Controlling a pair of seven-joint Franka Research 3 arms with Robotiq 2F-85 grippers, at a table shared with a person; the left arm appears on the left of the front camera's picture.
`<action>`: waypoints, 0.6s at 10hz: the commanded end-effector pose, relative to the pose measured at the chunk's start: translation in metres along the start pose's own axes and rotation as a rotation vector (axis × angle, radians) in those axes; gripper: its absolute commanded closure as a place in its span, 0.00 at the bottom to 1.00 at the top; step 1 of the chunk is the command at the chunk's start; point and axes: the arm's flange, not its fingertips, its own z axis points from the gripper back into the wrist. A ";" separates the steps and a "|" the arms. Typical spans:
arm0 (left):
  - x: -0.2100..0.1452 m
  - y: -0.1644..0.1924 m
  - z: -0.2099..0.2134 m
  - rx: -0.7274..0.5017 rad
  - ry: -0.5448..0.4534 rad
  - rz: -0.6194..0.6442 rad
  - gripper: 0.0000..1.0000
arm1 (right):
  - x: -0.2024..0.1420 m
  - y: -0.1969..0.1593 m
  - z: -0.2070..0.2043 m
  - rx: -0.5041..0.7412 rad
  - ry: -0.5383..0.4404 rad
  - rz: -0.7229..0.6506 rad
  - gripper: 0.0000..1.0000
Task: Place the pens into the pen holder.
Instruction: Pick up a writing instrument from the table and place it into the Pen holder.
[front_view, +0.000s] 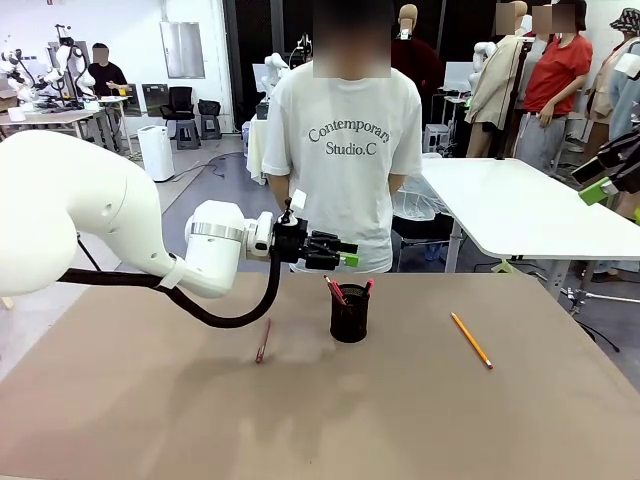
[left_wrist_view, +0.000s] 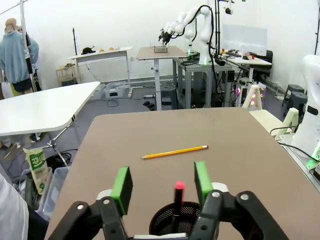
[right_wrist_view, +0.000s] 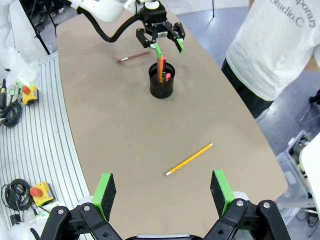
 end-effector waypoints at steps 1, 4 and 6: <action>0.009 -0.003 0.005 -0.024 0.013 -0.007 0.00 | 0.000 0.000 0.001 0.006 -0.017 0.008 0.00; 0.010 -0.006 0.006 -0.030 0.014 -0.010 0.00 | 0.000 0.000 0.001 0.006 -0.017 0.008 0.00; 0.021 -0.018 0.014 0.006 0.049 0.008 0.00 | 0.000 0.000 0.001 0.006 -0.017 0.008 0.00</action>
